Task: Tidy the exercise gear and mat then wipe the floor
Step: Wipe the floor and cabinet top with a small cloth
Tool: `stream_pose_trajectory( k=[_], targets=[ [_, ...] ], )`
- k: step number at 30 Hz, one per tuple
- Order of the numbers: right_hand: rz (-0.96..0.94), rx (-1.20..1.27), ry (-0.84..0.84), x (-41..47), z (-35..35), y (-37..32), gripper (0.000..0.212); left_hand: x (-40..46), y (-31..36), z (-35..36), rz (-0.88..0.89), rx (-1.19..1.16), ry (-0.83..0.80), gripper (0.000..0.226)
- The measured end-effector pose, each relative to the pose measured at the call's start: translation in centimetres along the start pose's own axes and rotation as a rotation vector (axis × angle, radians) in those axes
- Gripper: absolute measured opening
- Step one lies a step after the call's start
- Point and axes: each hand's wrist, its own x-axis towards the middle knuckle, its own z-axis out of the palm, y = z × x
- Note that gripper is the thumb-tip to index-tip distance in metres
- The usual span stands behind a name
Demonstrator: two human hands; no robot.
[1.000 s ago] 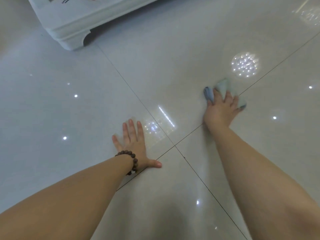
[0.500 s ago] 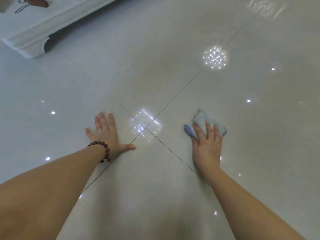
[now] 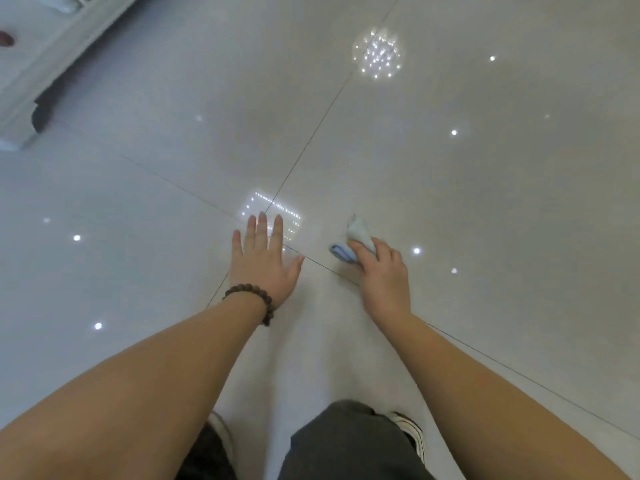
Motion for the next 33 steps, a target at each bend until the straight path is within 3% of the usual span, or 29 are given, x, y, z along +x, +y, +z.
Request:
stream_pose_trajectory(
  k=[5,13,21,28,33],
  targets=[
    [0.138,0.047,0.047,-2.6,-11.3,-4.8,0.048,-4.8,3.6,-11.1,0.083,-0.071,0.113,0.072],
    [0.277,0.119,0.089,-7.4,-29.7,-13.0,0.055,-13.8,5.4,-29.9,0.157,-0.030,0.093,0.070],
    [0.246,0.085,0.140,-12.1,-50.6,-20.7,0.066,-22.9,5.5,-49.6,0.176,-0.010,0.115,0.071],
    [0.170,-0.019,0.301,-15.1,-60.9,-23.3,0.058,-26.4,5.8,-59.3,0.214,-0.058,0.153,0.072],
    [0.254,-0.085,0.411,-15.3,-64.9,-22.9,0.055,-26.2,7.2,-63.0,0.316,-0.028,0.202,0.072]
  ],
)
